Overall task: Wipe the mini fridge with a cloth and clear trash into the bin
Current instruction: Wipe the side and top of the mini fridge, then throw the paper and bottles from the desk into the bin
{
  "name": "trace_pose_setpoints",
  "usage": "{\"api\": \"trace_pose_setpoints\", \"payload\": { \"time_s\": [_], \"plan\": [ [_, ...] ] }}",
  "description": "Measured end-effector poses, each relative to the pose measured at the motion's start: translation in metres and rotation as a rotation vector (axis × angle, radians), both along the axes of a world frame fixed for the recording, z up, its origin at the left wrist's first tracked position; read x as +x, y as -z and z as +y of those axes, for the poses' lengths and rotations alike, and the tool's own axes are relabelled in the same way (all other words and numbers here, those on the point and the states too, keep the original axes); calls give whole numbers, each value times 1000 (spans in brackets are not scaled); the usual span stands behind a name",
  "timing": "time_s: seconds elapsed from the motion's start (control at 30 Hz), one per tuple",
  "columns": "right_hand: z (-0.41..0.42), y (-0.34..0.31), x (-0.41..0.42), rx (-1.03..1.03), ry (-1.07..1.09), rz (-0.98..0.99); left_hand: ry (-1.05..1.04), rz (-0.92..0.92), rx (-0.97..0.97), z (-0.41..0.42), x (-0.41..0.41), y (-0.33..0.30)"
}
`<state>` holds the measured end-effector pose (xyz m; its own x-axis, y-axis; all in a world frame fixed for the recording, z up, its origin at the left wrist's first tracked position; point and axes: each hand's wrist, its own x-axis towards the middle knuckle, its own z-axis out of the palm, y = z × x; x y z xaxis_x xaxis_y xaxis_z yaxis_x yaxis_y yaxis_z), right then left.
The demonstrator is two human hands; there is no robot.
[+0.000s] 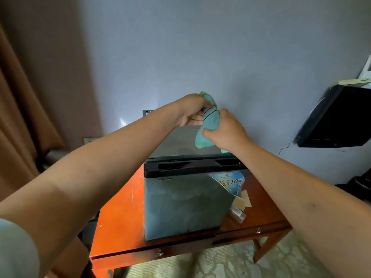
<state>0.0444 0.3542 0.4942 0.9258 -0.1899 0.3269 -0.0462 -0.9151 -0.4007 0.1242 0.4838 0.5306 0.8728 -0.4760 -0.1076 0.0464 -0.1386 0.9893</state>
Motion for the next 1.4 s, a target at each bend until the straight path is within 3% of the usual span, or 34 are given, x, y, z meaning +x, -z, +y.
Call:
{"api": "trace_pose_setpoints", "payload": {
  "time_s": [0.27, 0.5, 0.63, 0.8, 1.03, 1.17, 1.4],
  "plan": [
    [-79, 17, 100, -124, 54, 94, 88, 128, 171, -60, 102, 26],
    [-119, 38, 157, -287, 66, 115, 72, 145, 235, -116, 161, 46],
    [-134, 48, 175, -283, 45, 200, 67, 119, 323, -136, 178, 58],
    [-153, 57, 196, -219, -86, 399, 110, -1, 555, -144, 185, 67],
    [-189, 38, 231, -21, -243, 378, -24, -68, 591, -149, 187, 50],
    [-207, 45, 251, 180, -304, 318, -178, -115, 559, -160, 173, 43],
    [-235, 62, 254, 350, -534, 369, -521, -130, 636, -202, 124, 44]
  ]
}}
